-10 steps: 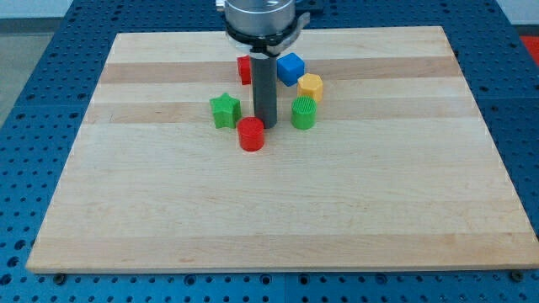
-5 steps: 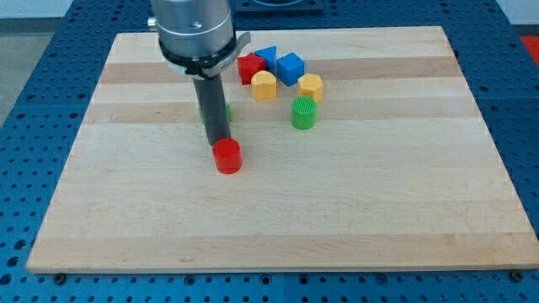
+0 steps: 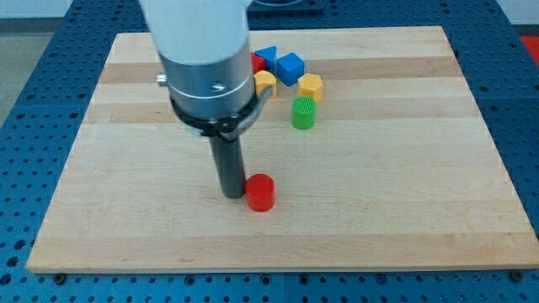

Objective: Push red circle to the bottom center

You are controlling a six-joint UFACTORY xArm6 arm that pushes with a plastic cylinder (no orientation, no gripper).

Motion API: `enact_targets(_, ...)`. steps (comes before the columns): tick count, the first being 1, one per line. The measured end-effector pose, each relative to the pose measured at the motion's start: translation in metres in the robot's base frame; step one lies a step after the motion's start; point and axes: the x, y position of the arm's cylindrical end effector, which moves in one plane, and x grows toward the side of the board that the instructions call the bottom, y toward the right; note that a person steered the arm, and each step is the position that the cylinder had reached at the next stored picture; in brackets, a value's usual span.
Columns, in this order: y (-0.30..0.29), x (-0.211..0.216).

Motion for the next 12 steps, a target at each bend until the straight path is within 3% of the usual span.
enact_targets(6,0.073,-0.026)
enact_targets(10,0.081,0.022)
enact_targets(11,0.081,0.024)
enact_targets(12,0.083,0.001)
